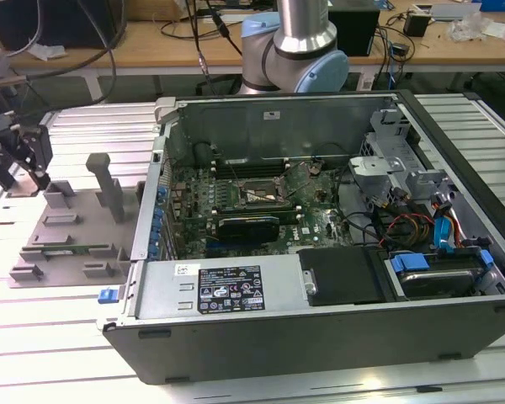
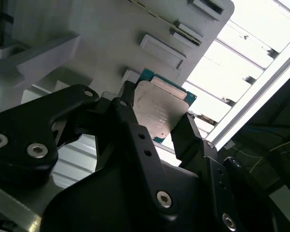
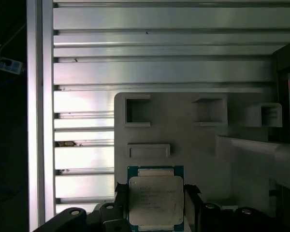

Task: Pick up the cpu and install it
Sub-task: 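Pick up the cpu and move it towards the insertion slot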

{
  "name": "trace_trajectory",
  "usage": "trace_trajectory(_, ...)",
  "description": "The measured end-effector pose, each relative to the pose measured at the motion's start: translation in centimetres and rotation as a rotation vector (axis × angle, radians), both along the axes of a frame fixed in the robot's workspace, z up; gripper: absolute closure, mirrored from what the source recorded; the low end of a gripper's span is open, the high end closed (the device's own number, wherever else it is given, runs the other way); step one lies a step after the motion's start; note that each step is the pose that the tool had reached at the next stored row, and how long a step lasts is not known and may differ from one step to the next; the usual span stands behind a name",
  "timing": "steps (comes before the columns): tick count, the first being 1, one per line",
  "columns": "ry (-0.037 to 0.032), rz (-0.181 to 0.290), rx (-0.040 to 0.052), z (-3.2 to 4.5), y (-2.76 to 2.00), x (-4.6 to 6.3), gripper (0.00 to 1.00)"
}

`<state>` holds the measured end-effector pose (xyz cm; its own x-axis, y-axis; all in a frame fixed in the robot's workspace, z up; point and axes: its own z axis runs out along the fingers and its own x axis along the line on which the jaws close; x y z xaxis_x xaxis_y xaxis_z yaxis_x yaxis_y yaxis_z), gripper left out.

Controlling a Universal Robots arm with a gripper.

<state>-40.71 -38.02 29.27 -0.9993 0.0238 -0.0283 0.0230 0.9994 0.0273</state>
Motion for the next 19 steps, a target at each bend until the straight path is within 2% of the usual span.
trace_trajectory(11,0.0,0.0,0.0,3.11,0.07,0.0,0.45)
trace_trajectory(17,0.0,0.0,0.0,4.44,0.15,0.0,0.45)
trace_trajectory(19,0.0,0.0,0.0001,5.3,0.17,0.0,0.45)
